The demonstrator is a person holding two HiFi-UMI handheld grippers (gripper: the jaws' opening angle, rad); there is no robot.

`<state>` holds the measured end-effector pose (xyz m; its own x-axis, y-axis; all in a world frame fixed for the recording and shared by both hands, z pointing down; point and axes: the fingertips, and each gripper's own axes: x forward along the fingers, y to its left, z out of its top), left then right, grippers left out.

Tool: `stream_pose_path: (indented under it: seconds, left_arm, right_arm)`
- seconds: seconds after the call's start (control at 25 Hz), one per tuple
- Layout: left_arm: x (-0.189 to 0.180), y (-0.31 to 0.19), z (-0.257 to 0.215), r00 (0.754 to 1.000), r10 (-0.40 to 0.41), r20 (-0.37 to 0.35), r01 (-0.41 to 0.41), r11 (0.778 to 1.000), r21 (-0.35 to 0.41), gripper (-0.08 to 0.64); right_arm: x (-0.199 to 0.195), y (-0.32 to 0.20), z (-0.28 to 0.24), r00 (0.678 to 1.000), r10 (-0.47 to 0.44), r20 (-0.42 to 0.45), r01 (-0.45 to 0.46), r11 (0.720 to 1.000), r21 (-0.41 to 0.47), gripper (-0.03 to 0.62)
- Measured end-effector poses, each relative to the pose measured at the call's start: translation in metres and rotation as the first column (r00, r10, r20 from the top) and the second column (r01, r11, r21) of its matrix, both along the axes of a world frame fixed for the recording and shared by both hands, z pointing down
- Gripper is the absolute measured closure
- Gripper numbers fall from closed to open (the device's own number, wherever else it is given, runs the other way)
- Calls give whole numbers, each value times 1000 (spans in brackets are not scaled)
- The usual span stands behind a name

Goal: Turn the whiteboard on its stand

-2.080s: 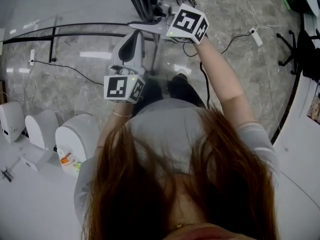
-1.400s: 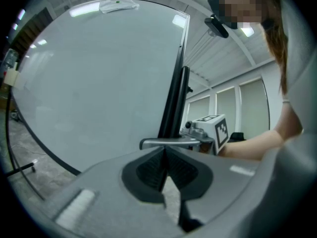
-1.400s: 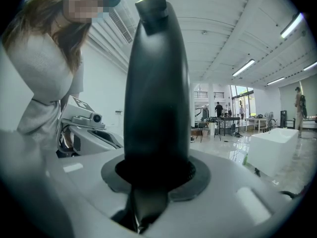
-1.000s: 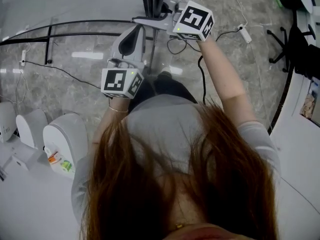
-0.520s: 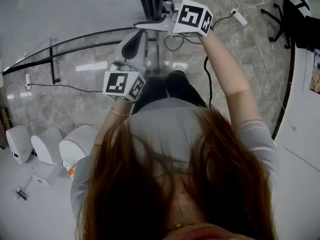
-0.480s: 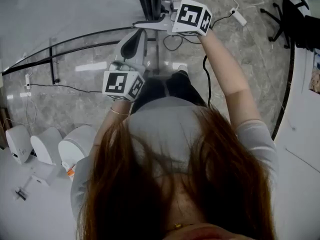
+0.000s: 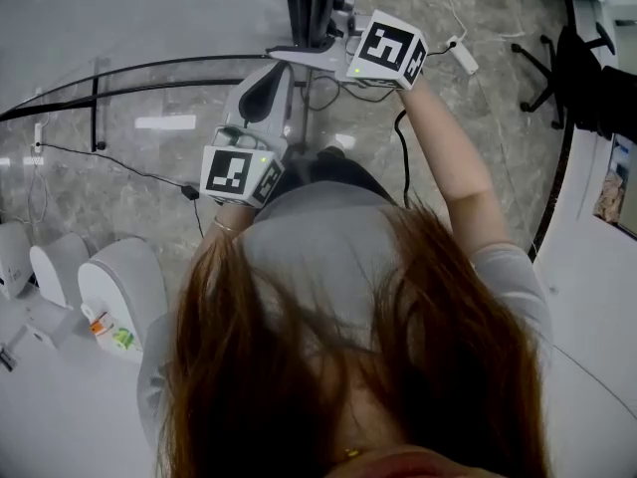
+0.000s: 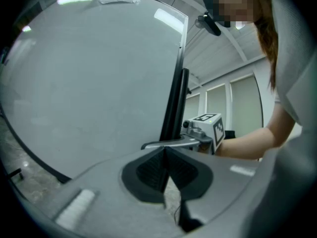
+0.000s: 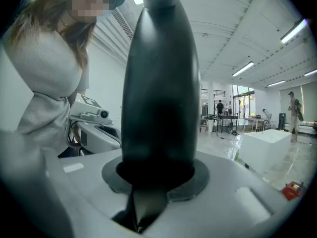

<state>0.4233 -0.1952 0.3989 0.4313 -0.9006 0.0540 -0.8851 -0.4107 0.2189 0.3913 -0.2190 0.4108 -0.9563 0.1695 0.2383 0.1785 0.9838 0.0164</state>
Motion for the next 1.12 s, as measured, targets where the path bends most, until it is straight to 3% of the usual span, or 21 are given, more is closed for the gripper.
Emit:
stream_pose_path:
  seconds: [0.36,0.6,0.64,0.68,0.72,0.84,0.96,1.08,1.12]
  left_arm:
    - [40,-8,0,1000,18,-16,-17,1000,23,558]
    - [46,-10,-1,1000,-12,-5,12,1000,28,558]
    - [47,-10,-1,1000,-13,-6,13,1000,26,558]
    - [48,-8,0,1000,-12,-9,13,1000,23,558]
    - [48,-6,0,1000,-12,-11,12,1000,22,558]
    - [44,1,0,1000,-12,-15,12,1000,22,558]
    - [33,4,-3,1000,-5,-19,6,1000,30,558]
    - [24,1,-5,999,16,-38,-14,999,36,558]
    - [21,1,-5,999,29,-45,-27,999,35,558]
  right_arm:
    - [40,-8,-1,1000,-11,-6,11,1000,-1,477]
    - [47,-14,-4,998,49,49,-49,999,-5,476]
    - [49,-18,-2,996,84,41,-84,996,8,458]
    - [53,-23,-1,990,134,38,-136,990,32,379]
    - [59,-30,-2,979,195,49,-198,979,55,292]
    - [88,-41,-19,913,380,146,-389,921,32,247]
    - [110,-28,-31,833,512,209,-523,852,-4,352]
    - [113,-6,-29,778,587,222,-605,796,16,450]
    - [112,-1,-27,763,607,223,-626,780,18,429]
